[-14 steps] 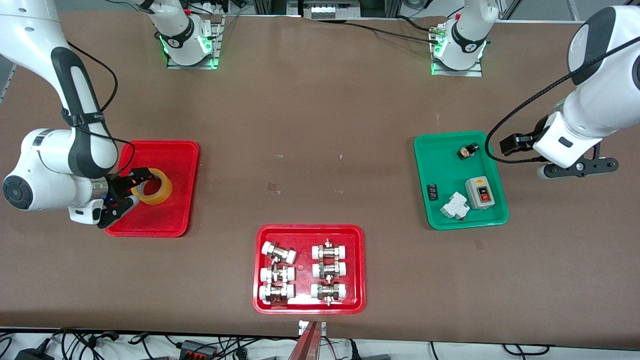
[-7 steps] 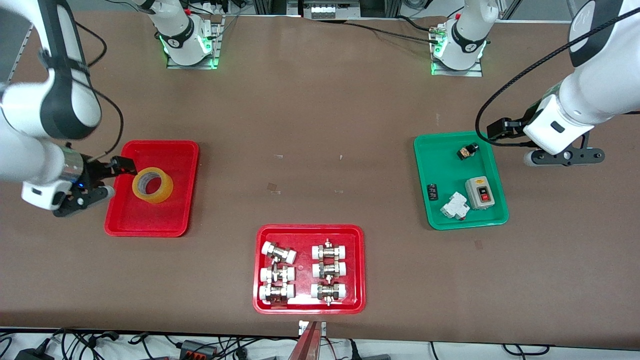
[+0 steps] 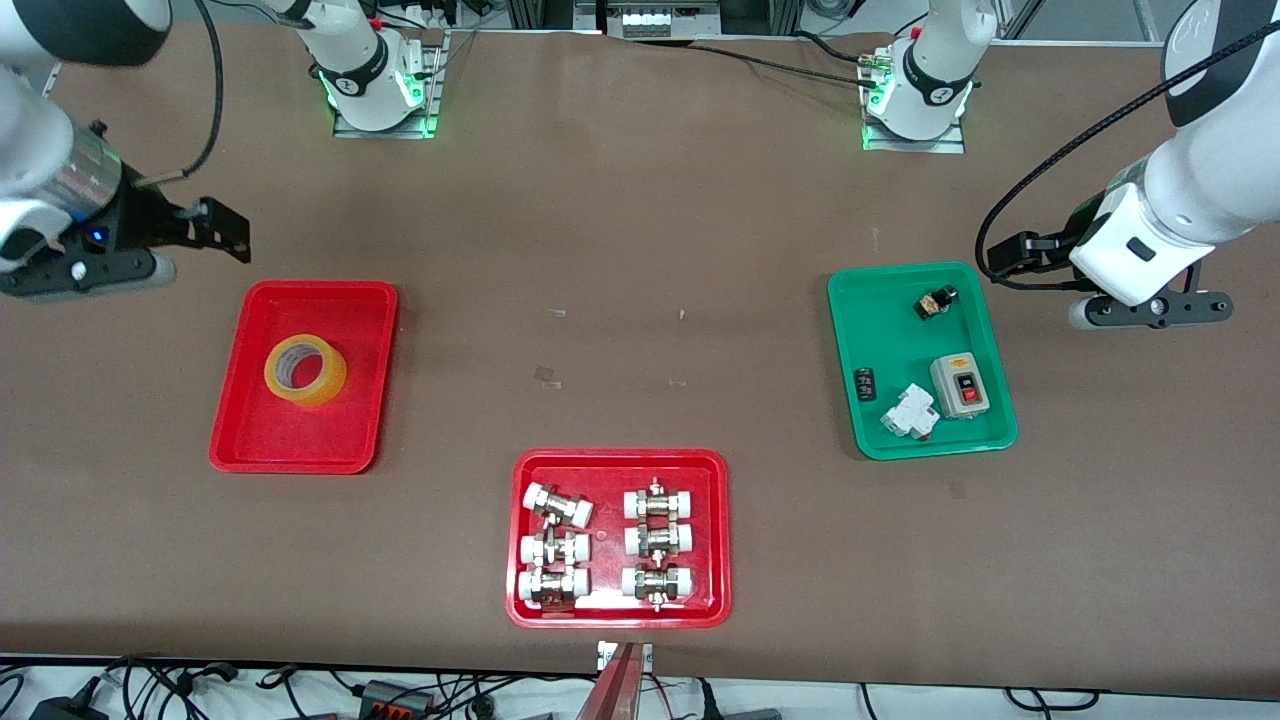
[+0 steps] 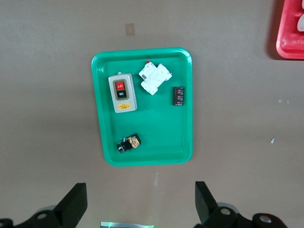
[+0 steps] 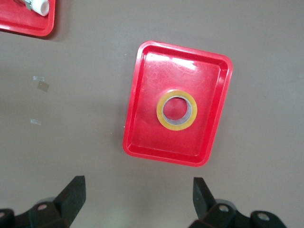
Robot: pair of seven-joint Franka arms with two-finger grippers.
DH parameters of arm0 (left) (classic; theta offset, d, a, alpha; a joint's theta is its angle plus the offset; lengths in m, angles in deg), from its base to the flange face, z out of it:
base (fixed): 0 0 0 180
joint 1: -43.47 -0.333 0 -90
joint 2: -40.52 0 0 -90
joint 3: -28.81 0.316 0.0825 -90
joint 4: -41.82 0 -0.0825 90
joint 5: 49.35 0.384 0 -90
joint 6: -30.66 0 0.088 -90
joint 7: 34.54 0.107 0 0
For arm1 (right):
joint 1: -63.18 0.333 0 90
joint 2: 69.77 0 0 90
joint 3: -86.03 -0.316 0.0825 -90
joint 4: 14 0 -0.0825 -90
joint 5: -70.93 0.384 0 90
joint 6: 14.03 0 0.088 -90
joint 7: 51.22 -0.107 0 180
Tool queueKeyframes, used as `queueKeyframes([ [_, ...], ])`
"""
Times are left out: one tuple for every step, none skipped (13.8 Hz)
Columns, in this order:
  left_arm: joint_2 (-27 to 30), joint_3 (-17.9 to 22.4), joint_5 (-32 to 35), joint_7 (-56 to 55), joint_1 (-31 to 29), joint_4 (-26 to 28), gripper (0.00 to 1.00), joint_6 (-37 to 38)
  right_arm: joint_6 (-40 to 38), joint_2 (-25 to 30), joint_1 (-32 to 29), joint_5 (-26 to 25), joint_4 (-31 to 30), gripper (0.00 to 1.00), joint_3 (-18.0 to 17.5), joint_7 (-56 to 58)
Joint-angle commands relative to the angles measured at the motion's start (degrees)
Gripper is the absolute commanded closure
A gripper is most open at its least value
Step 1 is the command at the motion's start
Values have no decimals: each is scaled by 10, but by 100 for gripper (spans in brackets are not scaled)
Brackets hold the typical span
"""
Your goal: Left arm passes tape to right arm into tray
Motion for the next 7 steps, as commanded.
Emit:
queueKeyframes([
  [2, -7, 14, 59, -5, -9, 0, -1, 2, 28, -11, 27, -25, 0, 8, -5],
  [2, -6, 14, 86, -7, -9, 0, -4, -6, 18, -22, 42, -7, 0, 12, -3],
  [2, -5, 16, 98, -8, -8, 0, -9, -18, 4, -32, 48, 15, 0, 15, -1],
  [1, -6, 18, 99, -8, -9, 0, -12, -22, -11, -35, 49, 35, 0, 15, 1],
  [2, -6, 18, 99, -8, -8, 0, -11, -17, -10, -33, 45, 39, 0, 14, -7],
  [2, -6, 17, 95, -8, -8, 0, -10, -22, -7, -29, 41, 42, 0, 12, -12],
  [2, -6, 16, 94, -8, -8, 0, -9, -23, -7, -29, 35, 42, 0, 11, -57],
])
